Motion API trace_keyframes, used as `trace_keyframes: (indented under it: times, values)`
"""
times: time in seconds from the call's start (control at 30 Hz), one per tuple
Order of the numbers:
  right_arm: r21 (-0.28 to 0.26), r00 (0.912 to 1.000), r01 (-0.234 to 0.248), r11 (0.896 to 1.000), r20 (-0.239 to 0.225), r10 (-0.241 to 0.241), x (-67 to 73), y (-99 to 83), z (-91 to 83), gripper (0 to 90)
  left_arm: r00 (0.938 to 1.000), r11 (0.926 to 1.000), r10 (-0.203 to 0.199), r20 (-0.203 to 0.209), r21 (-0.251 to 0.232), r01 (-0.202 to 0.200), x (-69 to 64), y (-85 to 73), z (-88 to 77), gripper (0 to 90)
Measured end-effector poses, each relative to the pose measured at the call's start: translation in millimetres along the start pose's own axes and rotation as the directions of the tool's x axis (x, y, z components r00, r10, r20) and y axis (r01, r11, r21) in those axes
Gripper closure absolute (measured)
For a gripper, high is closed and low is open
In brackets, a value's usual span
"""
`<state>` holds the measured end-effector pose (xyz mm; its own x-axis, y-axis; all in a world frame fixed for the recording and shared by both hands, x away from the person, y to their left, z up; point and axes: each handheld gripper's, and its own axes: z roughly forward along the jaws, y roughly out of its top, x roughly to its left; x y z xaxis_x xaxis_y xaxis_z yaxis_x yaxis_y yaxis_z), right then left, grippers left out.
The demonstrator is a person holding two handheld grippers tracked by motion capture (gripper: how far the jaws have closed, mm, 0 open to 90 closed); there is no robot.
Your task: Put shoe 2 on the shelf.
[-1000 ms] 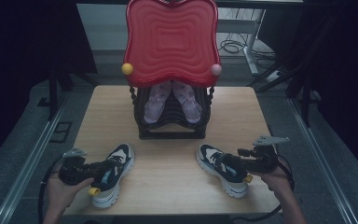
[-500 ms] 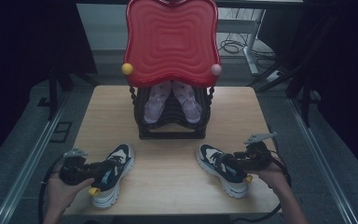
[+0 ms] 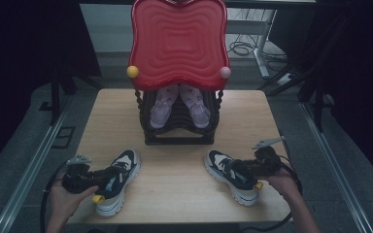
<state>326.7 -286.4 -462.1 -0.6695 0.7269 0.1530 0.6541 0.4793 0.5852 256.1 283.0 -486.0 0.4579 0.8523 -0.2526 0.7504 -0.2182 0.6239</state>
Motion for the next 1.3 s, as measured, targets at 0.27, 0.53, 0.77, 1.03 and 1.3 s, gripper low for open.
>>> trace_keyframes:
  times: [0.27,0.53,0.77,1.03,1.3]
  values:
    - [-0.026,1.0000,-0.005,1.000,0.000,0.005,0.5,-2.9,-0.9,74.4,1.0000,0.9997,0.001,-0.003,-0.024,-0.001,0.5,-1.9,-1.7,67.2]
    - [-0.076,0.9987,-0.048,0.996,-0.019,0.047,-4.2,-9.6,-2.5,72.6,0.9999,0.9989,-0.012,-0.008,-0.046,0.012,2.1,-3.6,-3.2,67.5]
    - [-0.046,0.9985,-0.035,0.998,-0.043,0.033,-7.0,0.0,-0.5,64.6,0.9999,0.9991,-0.011,-0.002,-0.042,0.011,1.5,-4.1,-2.9,67.4]
    - [-0.031,0.9989,-0.002,1.000,-0.046,0.000,-4.1,10.6,-1.3,65.1,1.0000,0.9991,-0.010,0.003,-0.042,0.010,1.8,-3.8,-2.4,67.3]
    - [-0.020,0.9999,0.015,1.000,-0.008,-0.015,-1.4,10.7,-0.9,73.8,0.9999,0.9985,-0.013,0.000,-0.054,0.012,2.9,-5.7,-3.9,68.0]
